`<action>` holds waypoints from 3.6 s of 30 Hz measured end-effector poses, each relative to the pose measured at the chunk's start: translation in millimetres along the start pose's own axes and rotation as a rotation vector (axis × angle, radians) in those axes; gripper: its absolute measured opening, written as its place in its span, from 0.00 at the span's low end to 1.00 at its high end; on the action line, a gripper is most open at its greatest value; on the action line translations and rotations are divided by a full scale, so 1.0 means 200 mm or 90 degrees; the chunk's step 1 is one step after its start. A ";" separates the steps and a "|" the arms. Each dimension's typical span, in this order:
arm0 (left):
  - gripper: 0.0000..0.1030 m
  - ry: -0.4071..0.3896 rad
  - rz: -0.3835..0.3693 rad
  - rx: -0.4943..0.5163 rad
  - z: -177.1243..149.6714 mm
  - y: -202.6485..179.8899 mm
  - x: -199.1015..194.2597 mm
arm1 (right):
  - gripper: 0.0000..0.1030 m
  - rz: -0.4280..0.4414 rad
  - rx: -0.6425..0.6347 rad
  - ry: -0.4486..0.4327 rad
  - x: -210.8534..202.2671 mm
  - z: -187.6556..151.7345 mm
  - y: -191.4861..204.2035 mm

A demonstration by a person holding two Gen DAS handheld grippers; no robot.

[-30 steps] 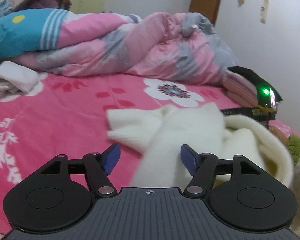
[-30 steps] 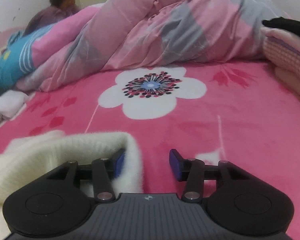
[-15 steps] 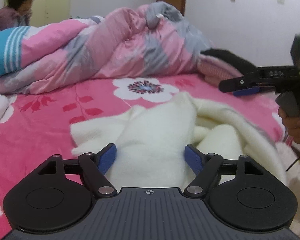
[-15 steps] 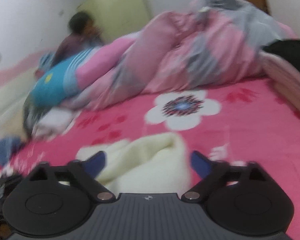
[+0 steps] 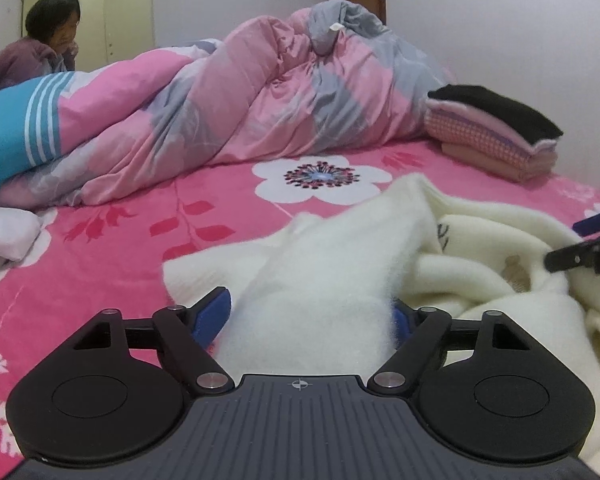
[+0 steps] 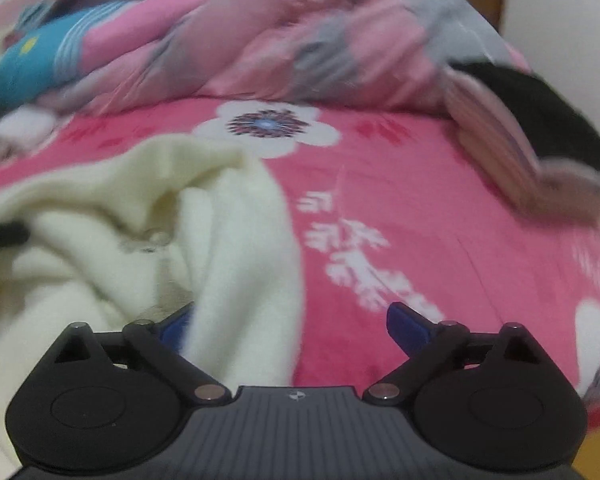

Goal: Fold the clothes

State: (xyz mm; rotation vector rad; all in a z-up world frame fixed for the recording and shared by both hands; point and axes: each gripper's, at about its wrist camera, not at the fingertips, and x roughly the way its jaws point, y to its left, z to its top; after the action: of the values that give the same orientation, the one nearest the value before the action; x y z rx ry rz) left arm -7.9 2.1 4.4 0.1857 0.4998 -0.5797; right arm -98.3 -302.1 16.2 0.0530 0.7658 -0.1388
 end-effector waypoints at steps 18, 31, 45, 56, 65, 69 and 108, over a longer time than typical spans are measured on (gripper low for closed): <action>0.24 -0.048 0.020 0.045 0.04 -0.05 -0.14 | 0.28 0.028 -0.114 -0.187 -0.03 0.11 0.19; 0.23 -0.150 0.114 0.060 0.44 0.25 0.08 | 0.27 -0.073 -0.352 -0.421 0.13 0.68 0.48; 0.21 -0.008 0.205 -0.023 0.54 0.73 1.11 | 0.31 0.005 -0.244 -0.155 1.47 1.08 0.41; 0.46 0.064 0.107 -0.296 0.41 1.03 1.07 | 0.73 0.085 -0.116 -0.097 1.34 1.11 0.14; 0.54 -0.015 0.061 -0.277 0.38 0.88 0.49 | 0.88 0.228 -0.158 -0.208 0.63 0.84 0.19; 0.55 -0.014 0.028 -0.215 0.25 0.64 0.35 | 0.88 0.286 -0.282 -0.219 0.47 0.66 0.39; 0.57 -0.019 -0.095 -0.249 -0.10 0.51 0.44 | 0.60 0.355 -0.424 -0.042 1.25 1.26 2.05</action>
State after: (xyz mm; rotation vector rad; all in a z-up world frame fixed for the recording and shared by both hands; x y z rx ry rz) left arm 104.3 50.0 -54.2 -0.2337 0.5904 -0.6171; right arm 312.3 51.6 22.5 -0.3686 0.6751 0.6421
